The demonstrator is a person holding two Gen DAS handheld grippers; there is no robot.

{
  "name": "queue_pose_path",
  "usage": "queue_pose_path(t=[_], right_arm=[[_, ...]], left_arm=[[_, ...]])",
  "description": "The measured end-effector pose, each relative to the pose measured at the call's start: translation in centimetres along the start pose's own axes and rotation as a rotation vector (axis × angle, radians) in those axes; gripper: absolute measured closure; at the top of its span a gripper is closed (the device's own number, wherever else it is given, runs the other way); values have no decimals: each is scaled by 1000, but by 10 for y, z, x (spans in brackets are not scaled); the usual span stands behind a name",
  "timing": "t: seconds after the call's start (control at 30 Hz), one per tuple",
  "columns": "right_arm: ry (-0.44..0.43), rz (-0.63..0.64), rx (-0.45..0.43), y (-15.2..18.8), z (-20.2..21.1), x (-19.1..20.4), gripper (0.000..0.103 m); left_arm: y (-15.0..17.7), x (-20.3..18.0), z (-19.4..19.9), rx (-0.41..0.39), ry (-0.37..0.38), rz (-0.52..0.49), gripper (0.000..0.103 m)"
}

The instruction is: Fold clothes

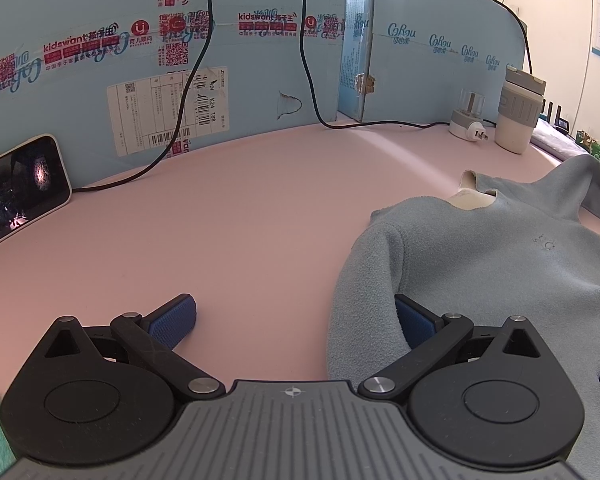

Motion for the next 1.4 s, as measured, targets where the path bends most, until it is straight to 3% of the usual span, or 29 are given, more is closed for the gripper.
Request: queue_pose_path(t=[0.43,0.73,1.03,1.23,1.4], right_arm=[[-22,8,-55,3,1,-2,19],[-27,7,-71,5,2,-3,19],[-29,4,-78,6,3,-3,19],[-30,4,-78,6,3,-4,19],[-32,3,-81,6,3,-4,19]], left_arm=[[5,-6,17,40,6,15,0],[25,-3,54,107,61,96,0],[58,-11,97,172,61,37,0],[72,-30,120,205,39,-60,0],[81,-29,132,224,44,-18,0]])
Point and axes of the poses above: each gripper's, at about its wrist camera, not at the fingertips, and z roughly against the way its jaws point, x to its left, y to its underside, the point moved 3 cm from there along -z, roughly the way its jaws point, and after that the axes turned 15 degrees about -z, right-handed, at the moved point
